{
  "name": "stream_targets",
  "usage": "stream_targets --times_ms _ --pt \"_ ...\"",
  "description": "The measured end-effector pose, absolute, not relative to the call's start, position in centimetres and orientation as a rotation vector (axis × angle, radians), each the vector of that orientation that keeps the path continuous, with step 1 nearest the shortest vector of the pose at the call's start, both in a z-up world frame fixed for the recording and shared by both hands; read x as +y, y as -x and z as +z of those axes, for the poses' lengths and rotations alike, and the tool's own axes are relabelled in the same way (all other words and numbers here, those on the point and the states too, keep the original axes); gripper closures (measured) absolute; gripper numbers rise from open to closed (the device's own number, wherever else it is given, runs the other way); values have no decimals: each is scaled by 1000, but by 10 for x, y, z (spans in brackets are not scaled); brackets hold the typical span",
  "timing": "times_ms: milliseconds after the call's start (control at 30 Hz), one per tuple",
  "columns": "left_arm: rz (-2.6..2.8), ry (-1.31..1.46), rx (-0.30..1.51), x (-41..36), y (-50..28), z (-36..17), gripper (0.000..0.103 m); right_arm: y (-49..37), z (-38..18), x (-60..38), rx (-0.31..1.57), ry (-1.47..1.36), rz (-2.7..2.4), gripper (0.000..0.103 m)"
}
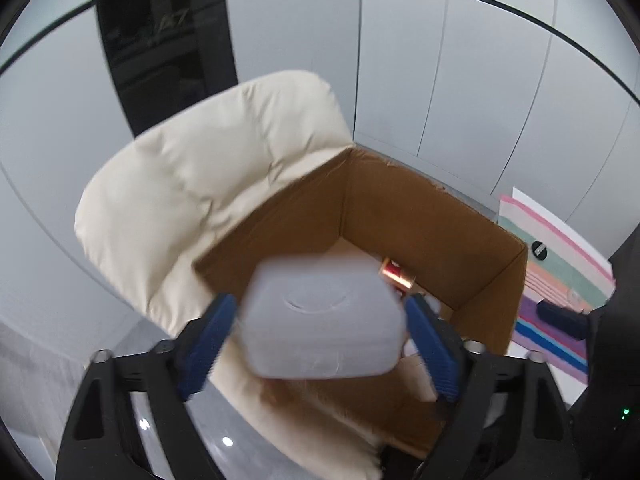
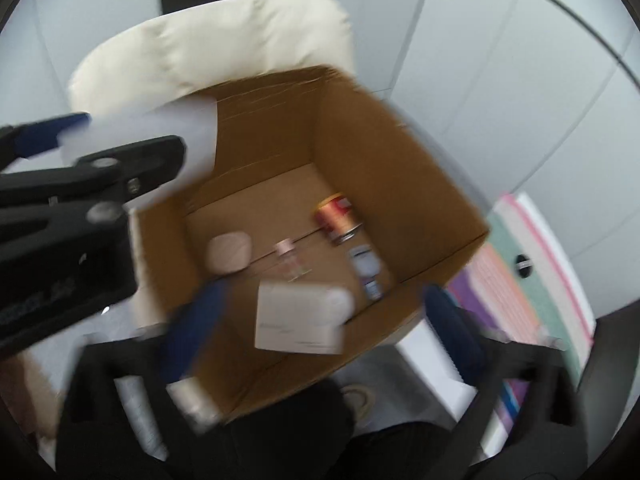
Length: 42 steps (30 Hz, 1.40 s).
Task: Organize objects
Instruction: 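Open both tools to drop the frosted case and beige box into the box, then withdraw both tools from the box back toward the striped table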
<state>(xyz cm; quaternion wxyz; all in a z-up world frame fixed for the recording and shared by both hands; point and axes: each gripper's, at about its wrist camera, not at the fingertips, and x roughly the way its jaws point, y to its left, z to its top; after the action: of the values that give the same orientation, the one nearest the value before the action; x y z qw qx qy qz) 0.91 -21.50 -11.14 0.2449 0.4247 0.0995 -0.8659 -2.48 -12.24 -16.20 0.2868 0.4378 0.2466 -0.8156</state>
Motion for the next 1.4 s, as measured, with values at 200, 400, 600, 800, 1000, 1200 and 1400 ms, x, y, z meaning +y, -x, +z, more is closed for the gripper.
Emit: stream_targets --times_ms 200,400,600,800,1000,1200,1400 --pt "-2382 -1233 289 -212 5 -122 5 49 -168 -113 577 -1218 -2209 0" --pt "-2368 -1273 269 -206 10 -130 5 63 -170 -102 505 -1241 -2215 0" --pt "-2357 -1291 266 -205 12 -134 5 64 -172 -92 480 -1254 -2214 0" --pt "-2378 -1305 221 -190 17 -135 5 72 -172 -63 422 -1291 -2270 0" --pt "-2446 -1339 203 -162 37 -135 5 85 -167 -2 303 -1362 -2402 0" --pt "-2547 -1355 144 -114 66 -130 5 94 -160 79 206 -1440 -2560 0" --pt "-2677 -1381 -44 -30 104 -128 5 90 -153 172 77 -1518 -2687 0"
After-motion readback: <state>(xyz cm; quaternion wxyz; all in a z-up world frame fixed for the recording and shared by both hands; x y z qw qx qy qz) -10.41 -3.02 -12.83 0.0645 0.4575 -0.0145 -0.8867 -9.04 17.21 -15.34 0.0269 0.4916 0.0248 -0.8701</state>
